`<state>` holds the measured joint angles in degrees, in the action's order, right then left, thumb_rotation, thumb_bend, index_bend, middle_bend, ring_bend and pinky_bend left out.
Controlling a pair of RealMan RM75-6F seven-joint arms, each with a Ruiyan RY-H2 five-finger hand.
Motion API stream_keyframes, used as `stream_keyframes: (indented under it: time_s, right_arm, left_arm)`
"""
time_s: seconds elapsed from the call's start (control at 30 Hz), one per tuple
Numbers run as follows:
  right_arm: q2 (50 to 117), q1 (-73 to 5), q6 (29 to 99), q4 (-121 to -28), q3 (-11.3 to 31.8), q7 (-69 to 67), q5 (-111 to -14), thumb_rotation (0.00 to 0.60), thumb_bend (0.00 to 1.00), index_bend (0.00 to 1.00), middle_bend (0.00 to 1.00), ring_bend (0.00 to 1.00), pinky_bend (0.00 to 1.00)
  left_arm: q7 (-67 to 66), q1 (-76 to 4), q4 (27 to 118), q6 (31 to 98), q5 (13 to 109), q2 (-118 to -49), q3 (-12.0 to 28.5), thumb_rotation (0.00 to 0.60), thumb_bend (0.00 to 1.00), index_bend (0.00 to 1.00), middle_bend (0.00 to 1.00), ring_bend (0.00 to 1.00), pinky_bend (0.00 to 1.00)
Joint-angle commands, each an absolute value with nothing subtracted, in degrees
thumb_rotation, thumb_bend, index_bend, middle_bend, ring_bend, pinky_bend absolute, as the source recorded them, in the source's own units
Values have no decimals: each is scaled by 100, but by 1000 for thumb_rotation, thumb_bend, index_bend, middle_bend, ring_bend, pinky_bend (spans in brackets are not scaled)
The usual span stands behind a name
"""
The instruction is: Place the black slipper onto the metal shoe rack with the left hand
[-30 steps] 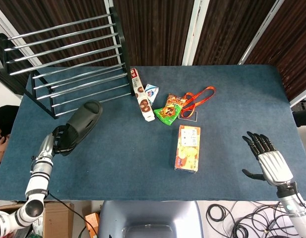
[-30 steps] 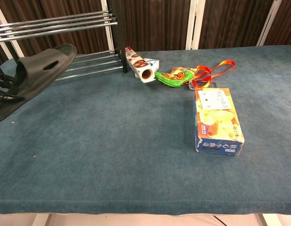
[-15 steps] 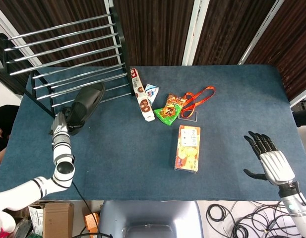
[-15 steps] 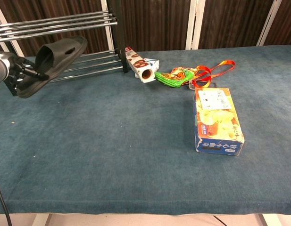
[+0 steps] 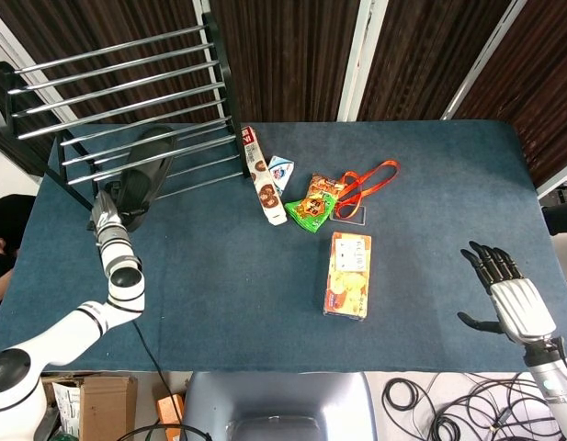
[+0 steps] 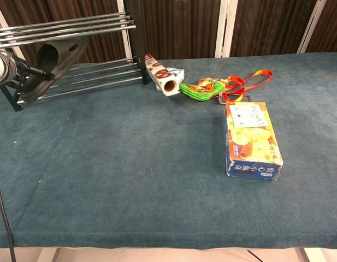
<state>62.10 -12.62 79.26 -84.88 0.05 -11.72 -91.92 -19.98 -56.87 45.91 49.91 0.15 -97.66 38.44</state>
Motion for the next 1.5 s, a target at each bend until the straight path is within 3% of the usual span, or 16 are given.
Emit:
stream_keyframes:
  time_s: [0.03,0.3,0.57,0.7,0.8,0.87,1.03,1.5]
  right_arm:
    - [6199,-1276,7883,-8484,1,-1203,-9183,600,80,0,0,0,59]
    - [6144,-1295,7812,-8497,5,-1281,-9160,600,80,0,0,0,60]
    - [6100,-1308,7733,-8520,-2,-1311,-9134,600,81,0,0,0,61]
    - [6087,-1313,7688,-8527,-5,-1309,-9109,600,81,0,0,0,61]
    - [6069,-1319,7658,-8542,-10,-1303,-9102,600,80,0,0,0,61]
    - [6059,-1318,7654,-8555,-11,-1307,-9103,600,81,0,0,0,61]
    - [6035,-1309,7657,-8578,-18,-1306,-9113,600,80,0,0,0,62]
    - [5972,-1285,7664,-8603,-30,-1350,-9128,600,81,0,0,0,63]
  left_arm:
    - [-2027,-5948,3845,4510,-166,-10050,4154,600,330,491,781,833,1000]
    - [-2069,-6344,2588,3962,-79,-10472,4418,600,330,401,750,811,996]
    - [-1934,-6565,1817,3586,179,-10714,4677,600,322,219,586,641,878]
    - [-1804,-6605,1627,3440,318,-10764,4797,600,313,150,503,546,790]
    - [-1877,-6596,1545,3290,325,-10796,4897,596,288,75,385,417,664]
    - [-1980,-6594,1517,3198,276,-10798,4977,555,273,43,319,338,567]
    - [-2078,-6590,1456,3037,326,-10831,5085,463,257,15,245,246,470]
    - [-2009,-6612,1383,2951,648,-10942,5224,428,235,0,169,161,431]
